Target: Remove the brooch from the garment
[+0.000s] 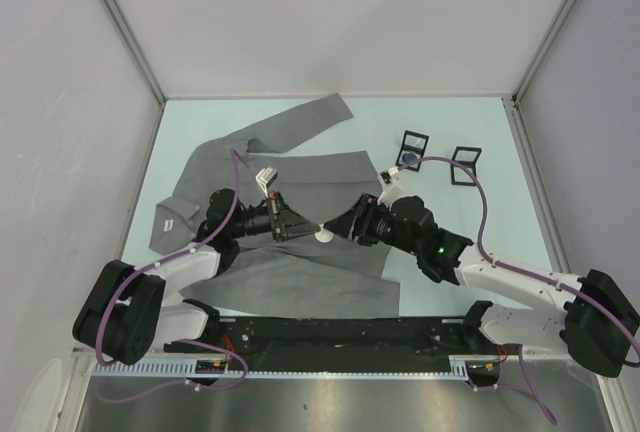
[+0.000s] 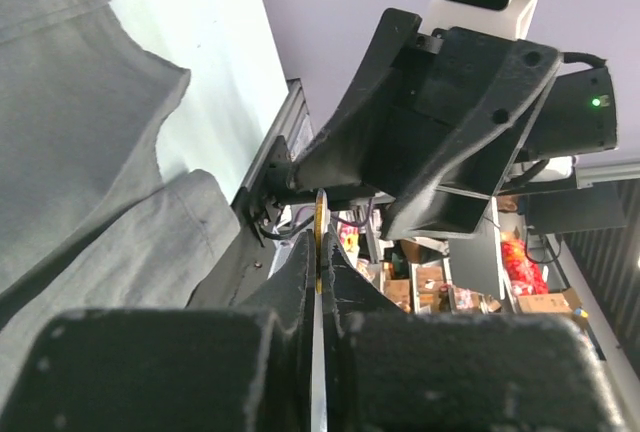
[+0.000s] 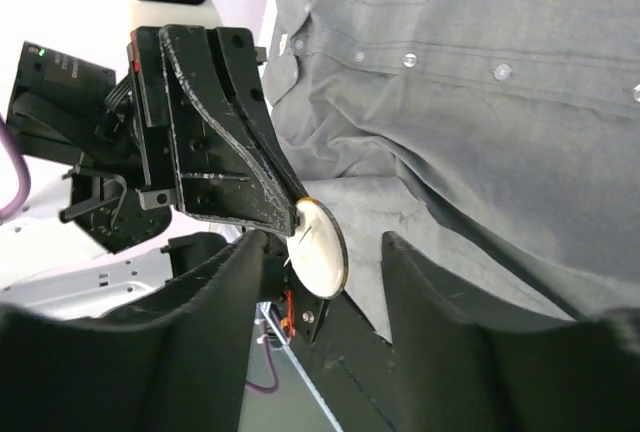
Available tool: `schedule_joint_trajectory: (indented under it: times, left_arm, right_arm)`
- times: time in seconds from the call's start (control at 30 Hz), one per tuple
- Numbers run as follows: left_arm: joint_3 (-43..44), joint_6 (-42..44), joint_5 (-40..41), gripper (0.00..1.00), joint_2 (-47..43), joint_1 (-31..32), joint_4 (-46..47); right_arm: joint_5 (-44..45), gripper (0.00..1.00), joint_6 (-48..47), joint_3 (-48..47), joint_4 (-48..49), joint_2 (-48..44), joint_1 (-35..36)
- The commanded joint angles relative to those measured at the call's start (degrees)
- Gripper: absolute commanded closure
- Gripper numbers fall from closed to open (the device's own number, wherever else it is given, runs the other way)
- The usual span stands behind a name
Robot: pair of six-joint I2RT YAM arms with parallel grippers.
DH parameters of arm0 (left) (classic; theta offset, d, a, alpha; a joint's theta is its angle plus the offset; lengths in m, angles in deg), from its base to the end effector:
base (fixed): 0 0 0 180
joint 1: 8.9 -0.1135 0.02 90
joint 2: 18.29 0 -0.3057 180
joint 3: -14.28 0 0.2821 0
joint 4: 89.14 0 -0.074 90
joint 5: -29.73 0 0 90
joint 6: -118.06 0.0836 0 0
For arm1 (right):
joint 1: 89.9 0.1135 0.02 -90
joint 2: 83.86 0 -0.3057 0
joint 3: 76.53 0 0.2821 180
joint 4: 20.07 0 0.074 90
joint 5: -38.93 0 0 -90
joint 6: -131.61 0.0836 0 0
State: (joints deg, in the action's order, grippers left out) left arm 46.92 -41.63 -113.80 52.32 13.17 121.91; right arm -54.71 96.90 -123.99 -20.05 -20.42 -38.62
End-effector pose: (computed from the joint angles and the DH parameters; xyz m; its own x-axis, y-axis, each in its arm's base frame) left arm 0.2191 -0.1614 0.2134 -0.9420 -0.2196 -0.2537 0.2296 0.1295 -0.9646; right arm 0.1872 0.2420 0.2660 -0.7694 0.3519 -0.5331 -0.3237 0.5047 0.8003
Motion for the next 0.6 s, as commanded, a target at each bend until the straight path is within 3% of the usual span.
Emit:
schedule_joint_trajectory:
  times: [0.0, 0.27, 0.57]
  left_arm:
    - [-0.3, -2.3, -1.4, 1.00, -0.1, -0.2, 5.3]
    - [0.3, -3.1, -1.4, 0.99, 0.1, -0.2, 6.0]
    - [-0.1, -3.1, -2.1, 0.99, 1.5, -0.3, 6.7]
  right_arm:
    - [-1.5, 0.51, 1.0, -1.7, 4.4, 0.7, 0.1]
    - [-3.1, 0.61, 1.8, -1.7, 5.7, 2.3, 0.2]
    - [-3.5, 0.63, 1.1, -1.7, 4.5, 1.1, 0.2]
